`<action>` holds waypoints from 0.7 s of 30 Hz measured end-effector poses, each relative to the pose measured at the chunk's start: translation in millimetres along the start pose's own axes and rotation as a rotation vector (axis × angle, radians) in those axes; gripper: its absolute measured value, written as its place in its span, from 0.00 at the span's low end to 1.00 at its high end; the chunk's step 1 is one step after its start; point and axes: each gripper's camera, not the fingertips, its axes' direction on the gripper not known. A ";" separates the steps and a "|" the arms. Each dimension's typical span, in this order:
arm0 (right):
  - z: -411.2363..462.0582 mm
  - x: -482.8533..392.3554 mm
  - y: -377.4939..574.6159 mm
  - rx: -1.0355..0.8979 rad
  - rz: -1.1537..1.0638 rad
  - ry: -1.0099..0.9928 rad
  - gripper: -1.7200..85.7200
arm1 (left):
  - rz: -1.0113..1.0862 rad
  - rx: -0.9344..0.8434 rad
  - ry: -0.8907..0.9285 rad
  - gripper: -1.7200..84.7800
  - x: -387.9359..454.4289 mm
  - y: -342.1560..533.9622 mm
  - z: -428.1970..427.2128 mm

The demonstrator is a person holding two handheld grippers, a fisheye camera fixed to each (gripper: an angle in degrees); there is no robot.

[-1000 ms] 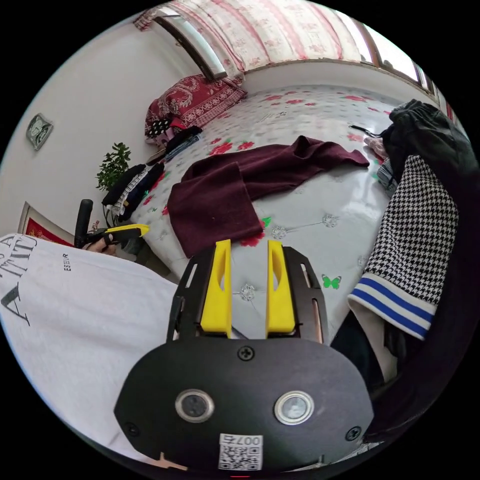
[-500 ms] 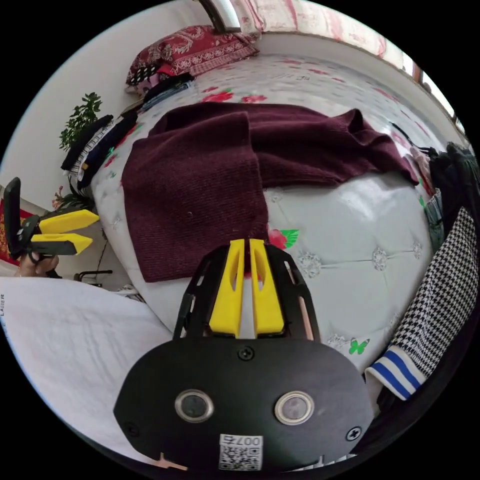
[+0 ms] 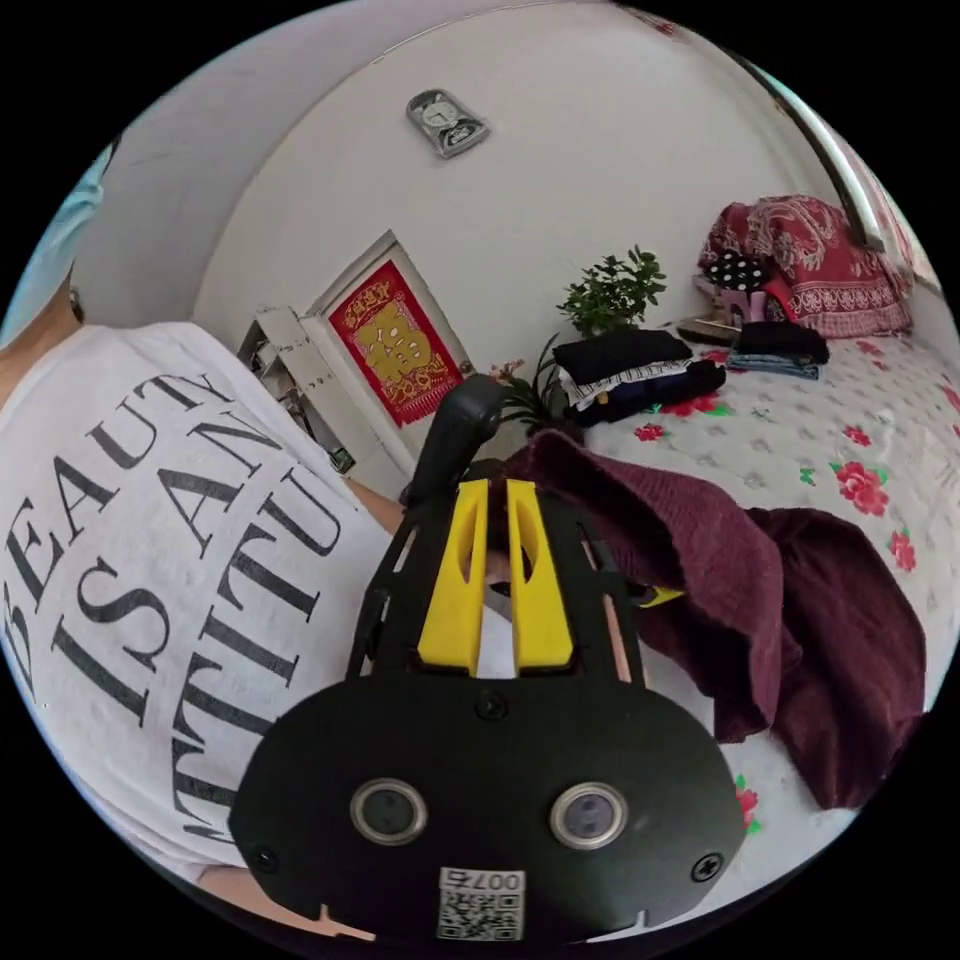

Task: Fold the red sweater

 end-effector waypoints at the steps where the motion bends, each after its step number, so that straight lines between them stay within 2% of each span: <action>1: -1.8 2.4 4.2 0.010 0.009 0.031 0.07 | -0.042 -0.013 0.012 0.05 -12.6 6.9 -2.0; 3: -8.6 17.3 22.2 0.016 0.075 0.177 0.09 | -0.101 -0.013 0.028 0.04 -30.1 19.2 -8.4; 6: -16.2 61.1 81.0 -0.079 0.312 0.490 0.13 | -0.173 0.004 0.032 0.03 -48.6 36.3 -21.8; 7: -14.8 67.3 91.6 -0.099 0.347 0.513 0.13 | -0.190 0.004 0.027 0.03 -52.6 40.1 -24.8; 11: 21.4 100.3 138.9 -0.215 0.531 0.446 0.15 | -0.226 -0.003 0.054 0.03 -59.7 41.1 -26.4; 16: 83.1 116.1 126.1 -0.258 0.519 0.364 0.15 | -0.203 -0.034 0.078 0.03 -58.5 31.8 -22.6; 21: 129.7 147.2 115.8 -0.435 0.549 0.394 0.12 | -0.217 -0.094 0.064 0.03 -79.4 34.0 -13.1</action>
